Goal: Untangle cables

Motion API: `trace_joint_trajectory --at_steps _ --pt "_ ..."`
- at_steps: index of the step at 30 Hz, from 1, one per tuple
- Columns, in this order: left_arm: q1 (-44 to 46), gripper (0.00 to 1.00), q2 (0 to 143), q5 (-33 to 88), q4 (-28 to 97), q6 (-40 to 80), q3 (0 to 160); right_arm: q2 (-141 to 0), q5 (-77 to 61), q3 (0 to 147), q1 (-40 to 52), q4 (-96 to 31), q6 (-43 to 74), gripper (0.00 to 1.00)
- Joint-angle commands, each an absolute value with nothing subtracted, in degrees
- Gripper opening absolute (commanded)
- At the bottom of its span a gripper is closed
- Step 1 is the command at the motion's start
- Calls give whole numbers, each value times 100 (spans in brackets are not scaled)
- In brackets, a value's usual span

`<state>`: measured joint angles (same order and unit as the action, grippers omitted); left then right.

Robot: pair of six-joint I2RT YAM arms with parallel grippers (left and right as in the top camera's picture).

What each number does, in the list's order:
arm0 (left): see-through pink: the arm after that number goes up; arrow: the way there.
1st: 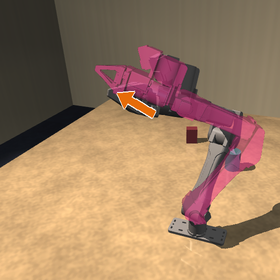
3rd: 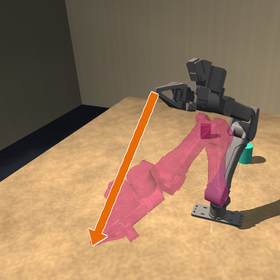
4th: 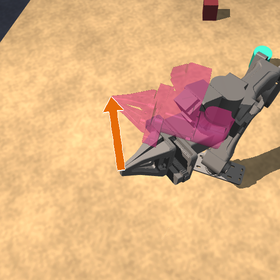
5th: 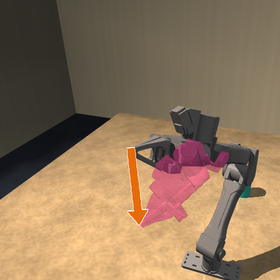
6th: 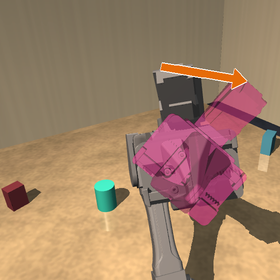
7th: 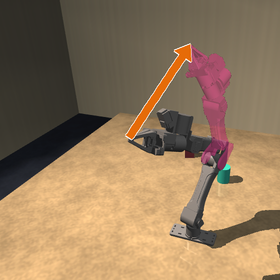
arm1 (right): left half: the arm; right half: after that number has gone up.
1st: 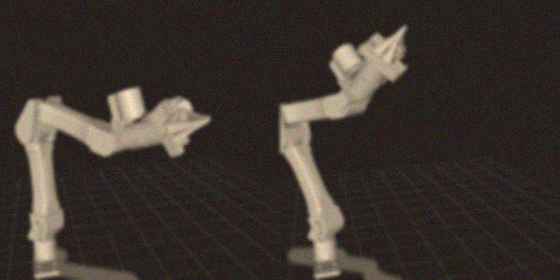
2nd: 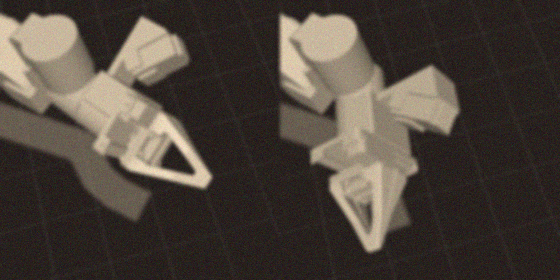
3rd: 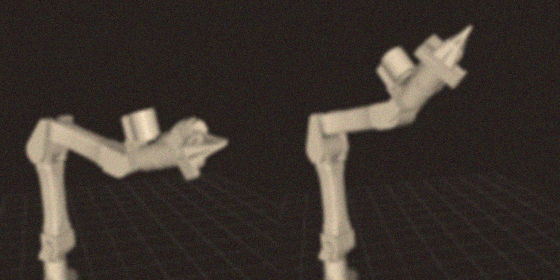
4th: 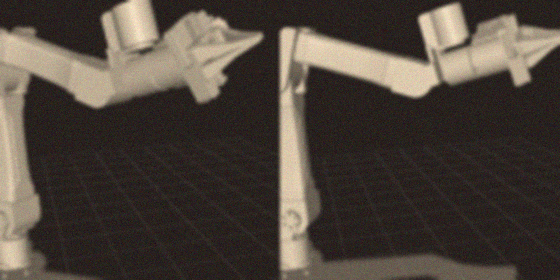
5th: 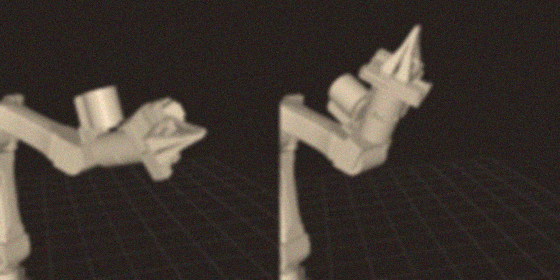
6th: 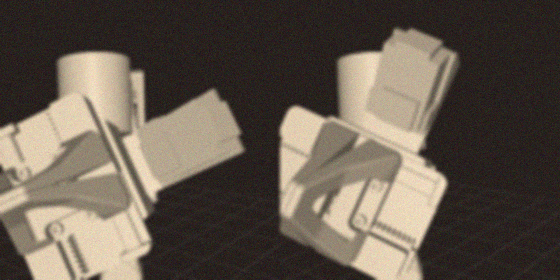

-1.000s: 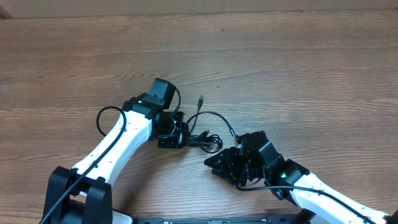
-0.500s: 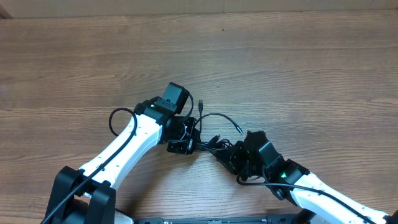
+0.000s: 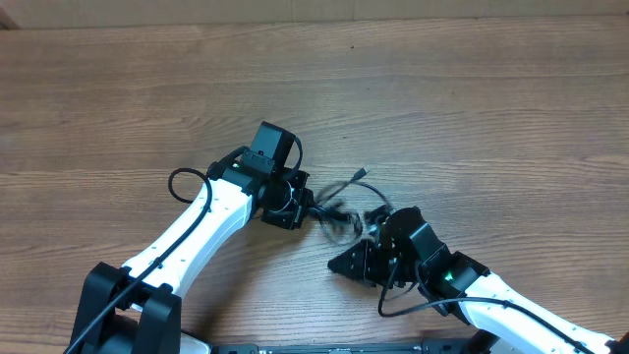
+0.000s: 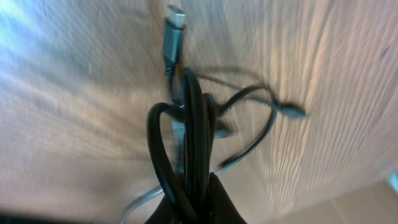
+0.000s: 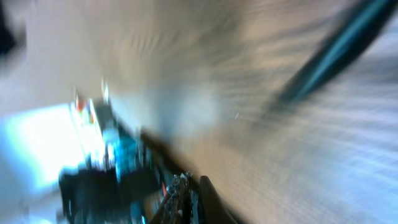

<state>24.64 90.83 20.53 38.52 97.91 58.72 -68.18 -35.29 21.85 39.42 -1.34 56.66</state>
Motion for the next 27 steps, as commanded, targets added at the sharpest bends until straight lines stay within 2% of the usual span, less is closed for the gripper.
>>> trace_joint_trajectory --at_steps 1,7,10,11,13,18,25,26,27 --pt "2421 5 9065 1140 3680 9717 5887 -6827 -4744 2182 3957 -204 4425 4" --pt "2412 10 9065 1116 3498 10090 5887 -6827 -5487 2182 3957 -158 3645 4" --pt "2390 5 9065 1055 3529 10097 5887 -6827 -5627 2182 3957 -178 3533 4" --pt "2392 4 9065 1085 3548 10095 5887 -6827 -5546 2182 3957 -176 3583 9" --pt "2401 5 9065 1264 3612 10095 5887 -6827 -5030 2182 3957 -176 4001 38" --pt "2412 5 9065 1916 3927 10248 5887 -6827 -3387 2182 3957 -178 6217 70" --pt "2414 4 9065 2886 4191 10860 5887 -6827 -2244 2182 3957 -176 7959 73" --pt "2416 4 9065 3020 4191 10938 5887 -6827 -2097 2182 3957 -176 8138 72" --pt "2445 4 9065 3109 4185 11006 5887 -6829 -1865 2182 3957 -174 8433 66"
